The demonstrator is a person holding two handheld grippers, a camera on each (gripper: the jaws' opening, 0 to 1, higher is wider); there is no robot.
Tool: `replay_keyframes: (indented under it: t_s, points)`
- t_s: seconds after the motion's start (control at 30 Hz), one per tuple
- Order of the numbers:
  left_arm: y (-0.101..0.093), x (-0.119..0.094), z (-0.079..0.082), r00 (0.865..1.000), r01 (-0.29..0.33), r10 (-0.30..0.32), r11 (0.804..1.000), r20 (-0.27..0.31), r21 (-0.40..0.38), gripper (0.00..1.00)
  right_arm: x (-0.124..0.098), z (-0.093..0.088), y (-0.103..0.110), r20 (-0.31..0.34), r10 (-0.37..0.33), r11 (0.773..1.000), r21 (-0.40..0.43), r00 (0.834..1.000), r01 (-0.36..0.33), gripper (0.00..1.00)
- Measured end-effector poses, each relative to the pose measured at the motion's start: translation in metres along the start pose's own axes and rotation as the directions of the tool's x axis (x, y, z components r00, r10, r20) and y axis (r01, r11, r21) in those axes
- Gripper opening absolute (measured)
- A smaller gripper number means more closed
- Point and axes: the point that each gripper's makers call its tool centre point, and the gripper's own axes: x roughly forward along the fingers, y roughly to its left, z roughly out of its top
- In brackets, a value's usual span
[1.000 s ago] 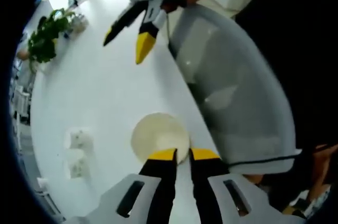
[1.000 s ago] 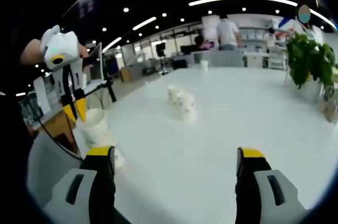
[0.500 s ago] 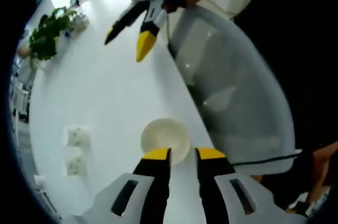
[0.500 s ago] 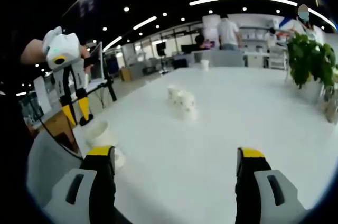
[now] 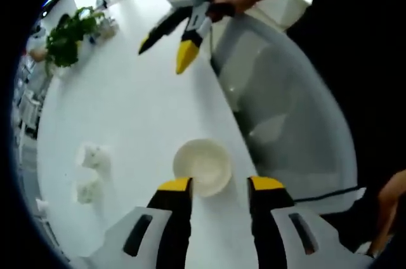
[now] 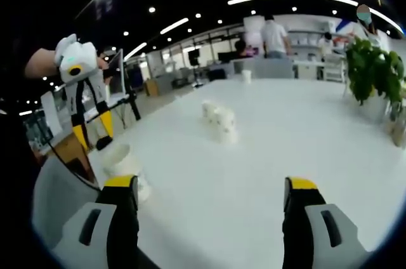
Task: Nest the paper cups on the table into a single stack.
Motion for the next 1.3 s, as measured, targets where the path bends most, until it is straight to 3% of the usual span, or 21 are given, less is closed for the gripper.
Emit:
replay_keyframes:
  t_s: [0.1, 0.3, 0.53, 0.63, 0.83, 0.93, 1.07, 1.3]
  points:
    - [0.001, 0.0, 0.002, 0.999, -0.005, 0.006, 1.0, 0.042, -0.026, 0.44, 0.0, 0.0, 0.0, -0.002, 0.001, 1.0, 0.0, 1.0, -0.001, 0.93]
    - [-0.002, -0.004, 0.01, 0.993, -0.011, 0.006, 0.999, 0.119, 0.035, 0.42, 0.0, 0.0, 0.0, -0.004, 0.0, 1.0, 0.003, 1.0, 0.0, 0.93]
    - [0.007, -0.007, 0.012, 0.984, -0.051, 0.053, 0.999, 0.171, -0.016, 0.64, 0.0, -0.001, -0.001, -0.007, -0.002, 1.0, 0.002, 1.0, 0.002, 0.93]
    - [0.007, -0.008, 0.012, 0.979, -0.061, 0.066, 0.998, 0.195, -0.027, 0.67, 0.0, -0.002, 0.0, -0.01, 0.0, 1.0, -0.001, 1.0, 0.0, 0.93]
    - [0.009, -0.01, 0.015, 0.965, -0.079, 0.091, 0.995, 0.248, -0.058, 0.76, 0.001, -0.003, 0.0, -0.012, 0.003, 1.0, -0.003, 1.0, -0.003, 0.93]
    - [0.011, -0.013, 0.02, 0.949, -0.1, 0.116, 0.993, 0.294, -0.068, 0.83, 0.001, -0.002, 0.0, -0.012, 0.003, 1.0, -0.001, 1.0, -0.003, 0.93]
    - [0.012, -0.012, 0.016, 0.95, -0.108, 0.13, 0.99, 0.283, -0.091, 0.86, 0.001, -0.003, 0.0, -0.014, 0.004, 1.0, -0.003, 1.0, -0.004, 0.93]
    - [0.01, -0.011, 0.016, 0.929, -0.105, 0.147, 0.985, 0.34, -0.137, 0.97, 0.001, -0.003, 0.002, -0.016, 0.011, 1.0, -0.002, 1.0, -0.011, 0.93]
